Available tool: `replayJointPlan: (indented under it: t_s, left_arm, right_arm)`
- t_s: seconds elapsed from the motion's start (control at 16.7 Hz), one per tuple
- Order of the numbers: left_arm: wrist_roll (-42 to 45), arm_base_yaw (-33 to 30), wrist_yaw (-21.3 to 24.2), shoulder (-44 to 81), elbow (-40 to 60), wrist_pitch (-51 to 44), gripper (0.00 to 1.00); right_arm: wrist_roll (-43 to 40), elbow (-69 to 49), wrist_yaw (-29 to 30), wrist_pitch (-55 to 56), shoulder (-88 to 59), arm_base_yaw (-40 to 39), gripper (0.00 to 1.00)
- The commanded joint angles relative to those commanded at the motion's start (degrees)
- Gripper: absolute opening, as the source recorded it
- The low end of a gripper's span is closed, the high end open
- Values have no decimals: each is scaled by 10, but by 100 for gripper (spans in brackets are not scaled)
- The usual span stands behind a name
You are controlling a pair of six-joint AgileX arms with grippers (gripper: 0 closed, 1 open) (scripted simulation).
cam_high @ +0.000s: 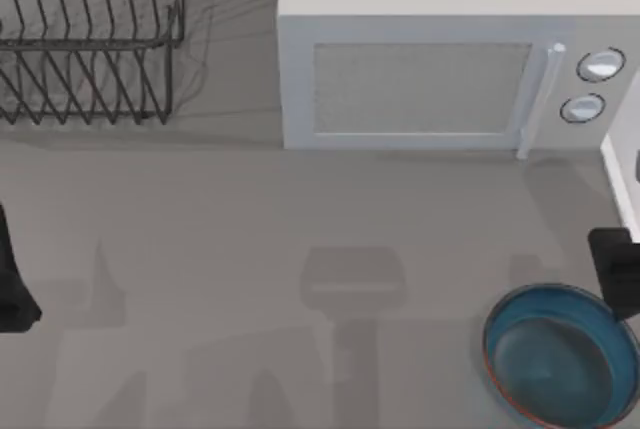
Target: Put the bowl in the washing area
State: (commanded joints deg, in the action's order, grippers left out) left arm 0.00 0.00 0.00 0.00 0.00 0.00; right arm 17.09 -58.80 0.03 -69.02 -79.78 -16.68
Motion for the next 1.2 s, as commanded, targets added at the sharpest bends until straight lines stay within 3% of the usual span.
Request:
replayJointPlan:
  t_s: [0.36, 0.9, 1.2]
  left_arm:
    - [0, 0, 0, 0, 0, 0, 100]
    - [0, 0, 0, 0, 0, 0, 100]
    - [0, 0, 0, 0, 0, 0, 100]
  right_arm:
    - [-1, 9, 0, 10, -2, 2, 100]
    - [3, 155, 0, 234, -75, -2, 100]
    - [4, 170, 0, 252, -82, -3, 100]
